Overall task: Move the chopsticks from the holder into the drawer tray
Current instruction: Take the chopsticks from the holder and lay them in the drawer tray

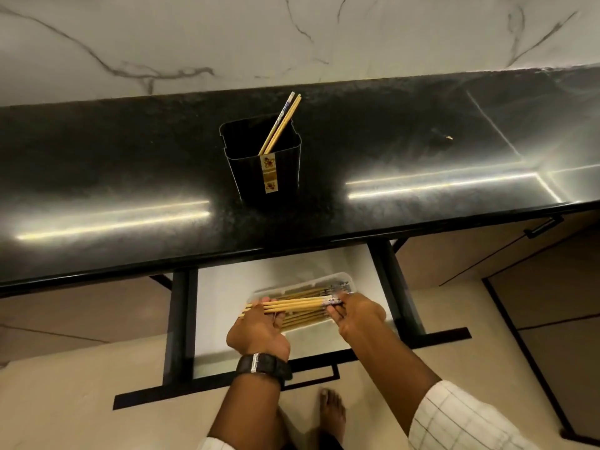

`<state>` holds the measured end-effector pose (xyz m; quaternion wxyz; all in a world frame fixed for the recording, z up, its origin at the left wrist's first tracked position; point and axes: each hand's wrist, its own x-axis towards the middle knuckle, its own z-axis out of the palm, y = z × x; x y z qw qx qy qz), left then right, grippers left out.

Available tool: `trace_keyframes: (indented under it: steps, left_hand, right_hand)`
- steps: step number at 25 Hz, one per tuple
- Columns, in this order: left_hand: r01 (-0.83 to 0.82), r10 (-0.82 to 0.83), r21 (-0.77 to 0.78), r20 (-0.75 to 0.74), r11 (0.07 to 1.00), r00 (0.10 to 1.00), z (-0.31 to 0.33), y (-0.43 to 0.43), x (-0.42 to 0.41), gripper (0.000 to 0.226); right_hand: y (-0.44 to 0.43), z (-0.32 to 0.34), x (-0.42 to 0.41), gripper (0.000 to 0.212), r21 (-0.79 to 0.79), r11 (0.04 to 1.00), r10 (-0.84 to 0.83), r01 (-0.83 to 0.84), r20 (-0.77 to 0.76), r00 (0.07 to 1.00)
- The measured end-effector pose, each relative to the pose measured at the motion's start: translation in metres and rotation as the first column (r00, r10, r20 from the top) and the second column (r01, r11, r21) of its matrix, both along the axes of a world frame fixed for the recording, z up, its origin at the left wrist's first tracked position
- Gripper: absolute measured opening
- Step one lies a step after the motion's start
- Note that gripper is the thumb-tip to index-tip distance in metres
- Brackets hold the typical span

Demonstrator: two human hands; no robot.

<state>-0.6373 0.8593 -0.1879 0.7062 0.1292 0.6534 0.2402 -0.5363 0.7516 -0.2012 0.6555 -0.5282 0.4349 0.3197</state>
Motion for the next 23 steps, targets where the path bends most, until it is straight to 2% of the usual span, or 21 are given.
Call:
trace_keyframes:
  steps: [2, 4, 6, 8, 10, 13, 15, 18, 21, 23]
  left_hand:
    - [-0.043, 0.042, -0.087, -0.003, 0.995, 0.999, -0.005, -0.001, 0.002, 0.003]
    - [-0.081, 0.082, -0.147, 0.003, 0.986, 0.997, -0.011, 0.000, 0.003, 0.008]
    - [-0.129, 0.129, -0.179, -0.013, 0.975, 0.992, -0.016, 0.002, 0.005, 0.012]
    - [-0.099, 0.098, -0.197, -0.013, 0.975, 0.995, -0.022, 0.003, 0.010, 0.017]
    - [-0.098, 0.092, -0.224, -0.038, 0.970, 0.995, -0.029, 0.004, 0.016, 0.017]
    - [-0.089, 0.078, -0.254, -0.051, 0.963, 0.996, -0.041, 0.010, 0.022, 0.020]
    - [-0.064, 0.050, -0.295, -0.053, 0.954, 0.997, -0.048, 0.013, 0.026, 0.037]
    - [-0.005, -0.004, -0.336, -0.026, 0.942, 1.000, -0.050, 0.016, 0.029, 0.048]
    - [0.028, -0.020, -0.361, 0.028, 0.932, 0.999, -0.040, 0.024, 0.028, 0.048]
    - [-0.006, 0.025, -0.377, 0.047, 0.926, 0.999, -0.031, 0.031, 0.024, 0.047]
  right_hand:
    - [0.004, -0.010, 0.009, 0.035, -0.026, 0.997, 0.068, -0.068, -0.013, 0.998]
    - [0.007, -0.022, 0.017, 0.037, -0.062, 0.992, 0.105, -0.107, -0.032, 0.994]
    - [0.008, -0.031, 0.022, 0.040, -0.015, 0.986, 0.165, -0.165, -0.005, 0.986]
    - [0.009, -0.035, 0.024, 0.039, -0.085, 0.968, 0.237, -0.235, 0.010, 0.971]
    - [0.010, -0.042, 0.028, 0.028, -0.220, 0.936, 0.274, -0.273, -0.027, 0.961]
    - [0.013, -0.046, 0.035, 0.024, -0.223, 0.938, 0.260, -0.267, -0.062, 0.964]
    - [0.016, -0.047, 0.037, 0.022, -0.265, 0.921, 0.275, -0.287, -0.083, 0.958]
    - [0.025, -0.044, 0.037, 0.019, -0.325, 0.905, 0.277, -0.276, -0.043, 0.960]
    - [0.031, -0.038, 0.035, 0.027, -0.275, 0.931, 0.222, -0.239, -0.090, 0.971]
    - [0.029, -0.029, 0.034, 0.024, -0.241, 0.947, 0.187, -0.210, -0.114, 0.976]
